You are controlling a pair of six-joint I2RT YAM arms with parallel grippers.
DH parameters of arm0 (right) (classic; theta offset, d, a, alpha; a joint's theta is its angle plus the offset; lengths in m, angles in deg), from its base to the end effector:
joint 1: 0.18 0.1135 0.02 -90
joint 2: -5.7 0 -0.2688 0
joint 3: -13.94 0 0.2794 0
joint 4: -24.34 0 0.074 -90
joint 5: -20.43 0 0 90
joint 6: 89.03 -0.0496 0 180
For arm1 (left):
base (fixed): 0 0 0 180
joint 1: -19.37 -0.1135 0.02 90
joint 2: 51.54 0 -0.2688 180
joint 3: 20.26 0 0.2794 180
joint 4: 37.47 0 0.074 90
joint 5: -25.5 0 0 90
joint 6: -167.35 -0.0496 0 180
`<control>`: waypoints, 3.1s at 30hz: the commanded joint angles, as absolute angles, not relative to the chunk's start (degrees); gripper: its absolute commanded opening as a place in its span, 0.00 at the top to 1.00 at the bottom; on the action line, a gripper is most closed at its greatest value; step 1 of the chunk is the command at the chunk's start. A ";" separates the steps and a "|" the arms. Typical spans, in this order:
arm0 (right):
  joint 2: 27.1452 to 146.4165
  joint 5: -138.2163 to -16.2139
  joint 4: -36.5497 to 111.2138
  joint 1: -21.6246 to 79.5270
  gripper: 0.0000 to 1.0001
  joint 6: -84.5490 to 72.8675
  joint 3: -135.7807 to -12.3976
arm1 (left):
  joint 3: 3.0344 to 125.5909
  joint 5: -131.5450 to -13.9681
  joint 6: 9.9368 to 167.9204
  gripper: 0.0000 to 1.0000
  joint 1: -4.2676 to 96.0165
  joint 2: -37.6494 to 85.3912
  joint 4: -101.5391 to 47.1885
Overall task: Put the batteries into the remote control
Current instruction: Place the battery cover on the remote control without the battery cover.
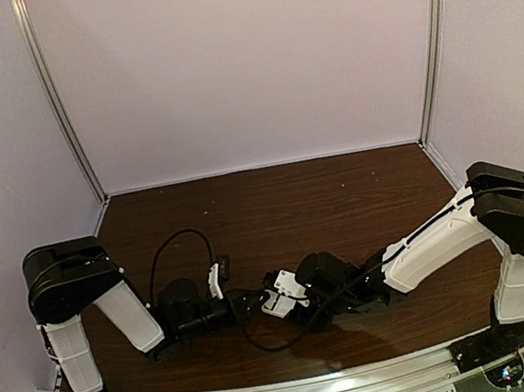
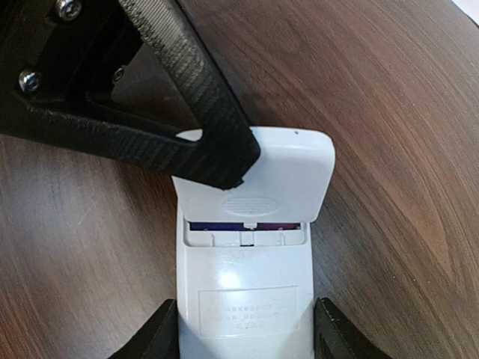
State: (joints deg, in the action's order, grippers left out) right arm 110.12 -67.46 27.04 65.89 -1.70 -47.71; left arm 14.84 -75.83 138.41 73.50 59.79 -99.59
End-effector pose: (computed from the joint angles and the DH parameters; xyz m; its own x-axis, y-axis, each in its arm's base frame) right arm 0.1553 0.3454 0.0960 -0.3309 -0.6309 -0.7017 -0.8885 0.4588 0.0064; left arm 0.1698 -0.2514 0.0626 -0.8622 -0.2721 -0.4274 0.3135 0.3762 -0.8719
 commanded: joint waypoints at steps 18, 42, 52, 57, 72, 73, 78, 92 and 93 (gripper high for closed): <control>110.56 -69.05 27.97 65.61 0.68 -0.79 -47.23 | 16.22 -76.24 138.74 1.00 73.95 62.00 -98.11; 110.05 -68.66 27.95 65.63 0.67 0.18 -46.53 | 18.34 -75.70 138.70 1.00 73.86 58.85 -84.22; 109.75 -68.50 27.99 65.62 0.66 0.18 -46.77 | 19.17 -75.07 138.40 0.91 73.94 57.34 -77.41; 109.76 -68.58 28.24 65.64 0.66 0.18 -46.71 | 18.80 -74.13 138.05 1.00 73.87 56.36 -76.68; 110.02 -68.24 28.14 65.59 0.67 0.19 -46.75 | 20.61 -73.19 135.54 1.00 73.90 51.03 -66.22; 110.00 -68.31 28.18 65.63 0.67 0.18 -46.79 | 20.65 -73.22 135.53 1.00 73.95 51.14 -66.31; 110.06 -68.52 27.98 65.59 0.67 0.18 -46.71 | 20.89 -74.14 135.86 1.00 73.96 52.37 -67.79; 110.25 -68.34 27.69 65.61 0.66 0.18 -46.62 | 19.67 -76.07 137.54 1.00 74.12 53.14 -71.64; 110.26 -68.34 27.65 65.57 0.66 0.18 -46.55 | 19.66 -75.86 137.70 1.00 74.13 53.14 -71.12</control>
State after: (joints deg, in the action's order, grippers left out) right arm 110.10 -67.99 27.00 65.69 0.37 -47.60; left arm 21.05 -75.76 137.12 73.77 51.42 -74.61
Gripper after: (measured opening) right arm 0.572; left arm 0.046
